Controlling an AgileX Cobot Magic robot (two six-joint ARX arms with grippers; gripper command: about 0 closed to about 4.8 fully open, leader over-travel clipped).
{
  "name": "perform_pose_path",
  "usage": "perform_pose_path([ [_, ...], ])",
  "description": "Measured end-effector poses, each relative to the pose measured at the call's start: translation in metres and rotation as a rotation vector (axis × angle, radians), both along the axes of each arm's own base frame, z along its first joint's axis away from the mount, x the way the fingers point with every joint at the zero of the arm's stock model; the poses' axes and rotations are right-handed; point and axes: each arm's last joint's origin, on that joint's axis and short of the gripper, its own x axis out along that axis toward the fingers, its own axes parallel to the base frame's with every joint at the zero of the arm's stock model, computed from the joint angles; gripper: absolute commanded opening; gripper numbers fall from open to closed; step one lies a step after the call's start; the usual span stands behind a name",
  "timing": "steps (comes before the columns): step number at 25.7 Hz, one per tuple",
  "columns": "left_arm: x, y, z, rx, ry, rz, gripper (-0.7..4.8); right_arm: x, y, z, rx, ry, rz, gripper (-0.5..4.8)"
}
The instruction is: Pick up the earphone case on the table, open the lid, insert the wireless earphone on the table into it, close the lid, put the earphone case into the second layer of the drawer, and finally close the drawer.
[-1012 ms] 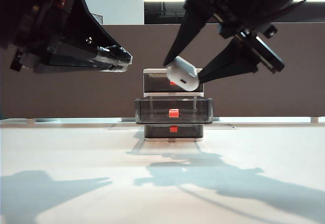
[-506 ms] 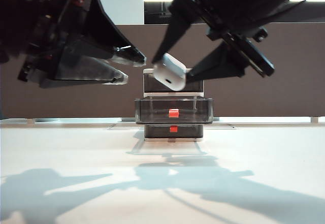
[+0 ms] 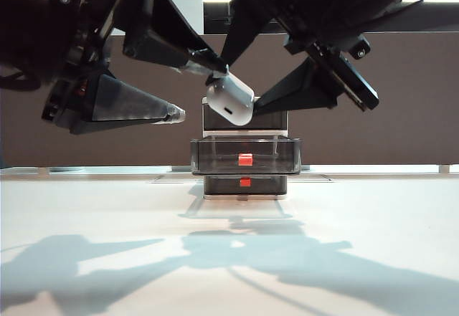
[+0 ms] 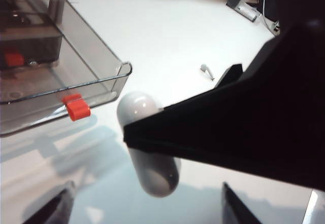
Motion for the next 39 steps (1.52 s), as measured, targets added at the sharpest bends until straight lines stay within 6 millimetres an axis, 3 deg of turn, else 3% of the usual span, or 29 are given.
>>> perform_pose_path([
  [12, 0.001, -0.001, -0.001, -0.001, -0.002, 0.0, 3.67, 0.0, 0.002, 0.003, 0.024, -0.027, -0.002, 1.06],
  [19, 0.001, -0.001, -0.001, -0.001, -0.001, 0.0, 3.67, -0.013, 0.013, -0.002, 0.003, -0.046, 0.02, 1.06],
  [35, 0.0, 0.0, -0.006, 0.029, 0.022, -0.005, 3.62, -0.019, 0.028, -0.008, 0.003, -0.06, 0.051, 1.05],
  [39, 0.0, 0.0, -0.006, 0.029, 0.021, -0.005, 2.88, -0.019, 0.028, -0.008, 0.004, -0.06, 0.051, 1.05],
])
